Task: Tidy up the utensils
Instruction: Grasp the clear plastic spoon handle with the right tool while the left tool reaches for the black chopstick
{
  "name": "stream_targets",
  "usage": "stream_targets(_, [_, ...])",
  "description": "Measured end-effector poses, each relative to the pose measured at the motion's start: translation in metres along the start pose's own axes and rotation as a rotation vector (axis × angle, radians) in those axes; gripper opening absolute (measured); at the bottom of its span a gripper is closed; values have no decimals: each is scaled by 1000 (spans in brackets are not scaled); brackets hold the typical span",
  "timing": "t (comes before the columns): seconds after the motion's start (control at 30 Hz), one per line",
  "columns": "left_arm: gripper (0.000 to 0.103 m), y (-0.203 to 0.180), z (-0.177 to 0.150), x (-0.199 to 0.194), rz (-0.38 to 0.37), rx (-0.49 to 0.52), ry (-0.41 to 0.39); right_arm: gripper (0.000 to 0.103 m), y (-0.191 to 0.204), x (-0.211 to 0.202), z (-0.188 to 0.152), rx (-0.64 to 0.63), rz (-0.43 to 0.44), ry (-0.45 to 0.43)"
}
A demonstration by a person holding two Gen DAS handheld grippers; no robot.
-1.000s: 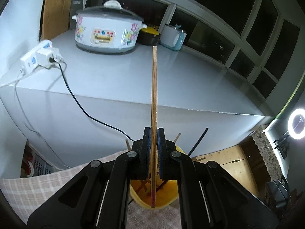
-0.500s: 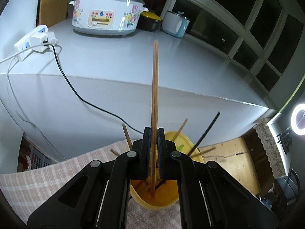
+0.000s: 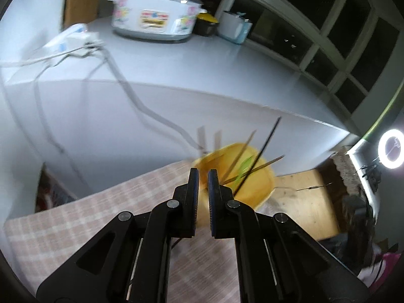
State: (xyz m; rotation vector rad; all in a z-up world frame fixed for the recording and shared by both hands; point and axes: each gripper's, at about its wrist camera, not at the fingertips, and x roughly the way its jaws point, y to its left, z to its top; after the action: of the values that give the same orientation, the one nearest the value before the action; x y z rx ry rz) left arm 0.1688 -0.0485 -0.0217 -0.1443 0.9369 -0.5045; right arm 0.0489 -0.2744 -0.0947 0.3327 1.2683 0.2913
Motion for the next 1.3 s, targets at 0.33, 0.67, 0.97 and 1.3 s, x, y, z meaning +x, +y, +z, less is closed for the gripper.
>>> stream_targets(0.33, [5,73,-89,-20,130,-79,151,0,9,28,-3,-20,20,66])
stream_targets(0.67, [5,112,-162,-29,179,-210,252,23,34,62,-7,-104,30,126])
stream_targets(0.97, [5,116,-172,-32,163,-203,266,23,58,110,-7,-33,14,150])
stream_targets(1.3, [5,123,-176,-28,96,-124,289,23,88,162,1,78,-92,69])
